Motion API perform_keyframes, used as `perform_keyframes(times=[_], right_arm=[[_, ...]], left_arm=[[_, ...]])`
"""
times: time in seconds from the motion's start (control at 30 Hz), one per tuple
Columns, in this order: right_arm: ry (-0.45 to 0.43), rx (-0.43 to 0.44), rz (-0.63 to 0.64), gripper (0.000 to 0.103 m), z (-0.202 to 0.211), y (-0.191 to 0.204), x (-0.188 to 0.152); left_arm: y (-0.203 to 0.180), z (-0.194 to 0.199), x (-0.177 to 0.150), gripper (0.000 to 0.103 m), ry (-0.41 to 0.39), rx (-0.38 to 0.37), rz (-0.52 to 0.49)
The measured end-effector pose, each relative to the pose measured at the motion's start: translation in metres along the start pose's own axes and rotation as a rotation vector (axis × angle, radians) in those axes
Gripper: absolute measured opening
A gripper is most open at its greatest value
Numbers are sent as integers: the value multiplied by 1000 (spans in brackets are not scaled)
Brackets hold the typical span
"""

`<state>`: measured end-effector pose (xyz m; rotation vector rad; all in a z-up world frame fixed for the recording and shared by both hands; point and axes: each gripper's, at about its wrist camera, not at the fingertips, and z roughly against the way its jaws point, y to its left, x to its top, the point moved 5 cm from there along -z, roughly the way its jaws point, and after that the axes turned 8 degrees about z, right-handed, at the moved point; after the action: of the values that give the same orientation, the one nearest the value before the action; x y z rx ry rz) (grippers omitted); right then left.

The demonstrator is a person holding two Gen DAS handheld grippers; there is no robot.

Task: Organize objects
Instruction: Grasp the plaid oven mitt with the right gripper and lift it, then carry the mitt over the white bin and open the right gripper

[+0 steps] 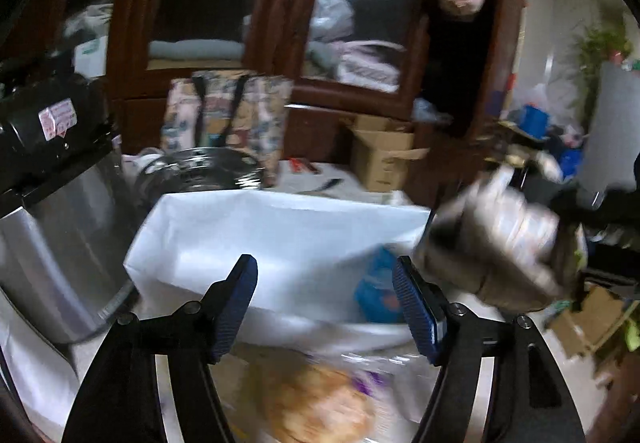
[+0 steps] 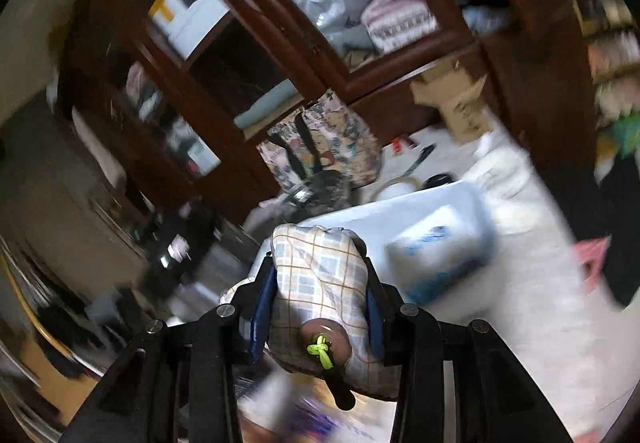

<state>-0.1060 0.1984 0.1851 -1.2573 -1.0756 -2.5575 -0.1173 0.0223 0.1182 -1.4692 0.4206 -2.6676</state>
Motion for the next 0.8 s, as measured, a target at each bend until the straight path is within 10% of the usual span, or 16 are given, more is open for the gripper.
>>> perform_keyframes(times=[0.27, 0.53, 0.8], right_arm=[[57, 160, -374, 38, -97, -60, -13], [-37, -242, 91, 43, -83, -34, -19], [-120, -235, 236, 69, -49, -12, -18]], left_arm=[[47, -30, -8, 55, 36, -57, 122], [43, -23, -22, 54, 15, 10, 45], [19, 22, -23, 75, -205, 94, -81]])
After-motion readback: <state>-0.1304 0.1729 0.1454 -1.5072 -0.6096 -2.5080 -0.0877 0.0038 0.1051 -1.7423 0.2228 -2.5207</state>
